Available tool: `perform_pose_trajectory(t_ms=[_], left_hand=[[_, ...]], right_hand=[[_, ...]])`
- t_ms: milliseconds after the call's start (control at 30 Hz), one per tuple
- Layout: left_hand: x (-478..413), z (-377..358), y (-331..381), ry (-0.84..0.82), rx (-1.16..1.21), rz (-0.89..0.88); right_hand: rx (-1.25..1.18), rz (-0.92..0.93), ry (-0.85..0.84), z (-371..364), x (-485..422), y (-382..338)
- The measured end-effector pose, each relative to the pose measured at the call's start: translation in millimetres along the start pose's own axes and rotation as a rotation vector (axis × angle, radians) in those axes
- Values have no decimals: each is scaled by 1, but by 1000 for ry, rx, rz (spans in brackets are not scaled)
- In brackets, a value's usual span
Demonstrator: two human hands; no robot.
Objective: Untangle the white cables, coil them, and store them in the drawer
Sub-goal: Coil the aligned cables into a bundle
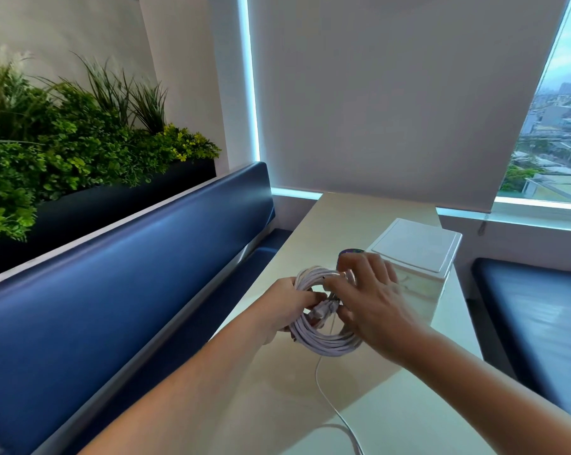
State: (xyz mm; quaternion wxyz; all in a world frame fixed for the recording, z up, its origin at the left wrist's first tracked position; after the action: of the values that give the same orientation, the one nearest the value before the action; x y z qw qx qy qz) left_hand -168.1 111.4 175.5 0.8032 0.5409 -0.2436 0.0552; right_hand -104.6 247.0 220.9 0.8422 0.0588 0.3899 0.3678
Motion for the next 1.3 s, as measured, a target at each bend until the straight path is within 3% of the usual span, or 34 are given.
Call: perform_pose_trajectory(t_ms=[133,667,967,1133,1300], left_hand=[[2,3,4,9,-50,-23],[2,0,2,-116,49,-6],[2,2,-1,-178,39,-52],[5,2,-3,-235,19,-39],[9,5,0,-275,72,-61]], right_hand=[[86,171,-80,-3,-4,-4],[79,136,-311,-7,-10,0],[27,170,-124,-7,-3,-6],[-216,7,9,-6,4,-3],[-468,-135,36,-12,6,5]])
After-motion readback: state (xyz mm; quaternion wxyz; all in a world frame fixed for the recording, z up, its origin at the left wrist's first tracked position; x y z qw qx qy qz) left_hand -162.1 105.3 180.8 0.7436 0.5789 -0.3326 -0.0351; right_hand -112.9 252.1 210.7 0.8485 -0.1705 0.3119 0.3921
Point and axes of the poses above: each hand's wrist, its own x-axis away from the middle knuckle, its own z-axis out of the back of the hand, y = z × x, the point moved 5 cm from there along -x, towards the middle knuckle, and after that the axes turned 15 degrees about z, right-handed, at the moved point
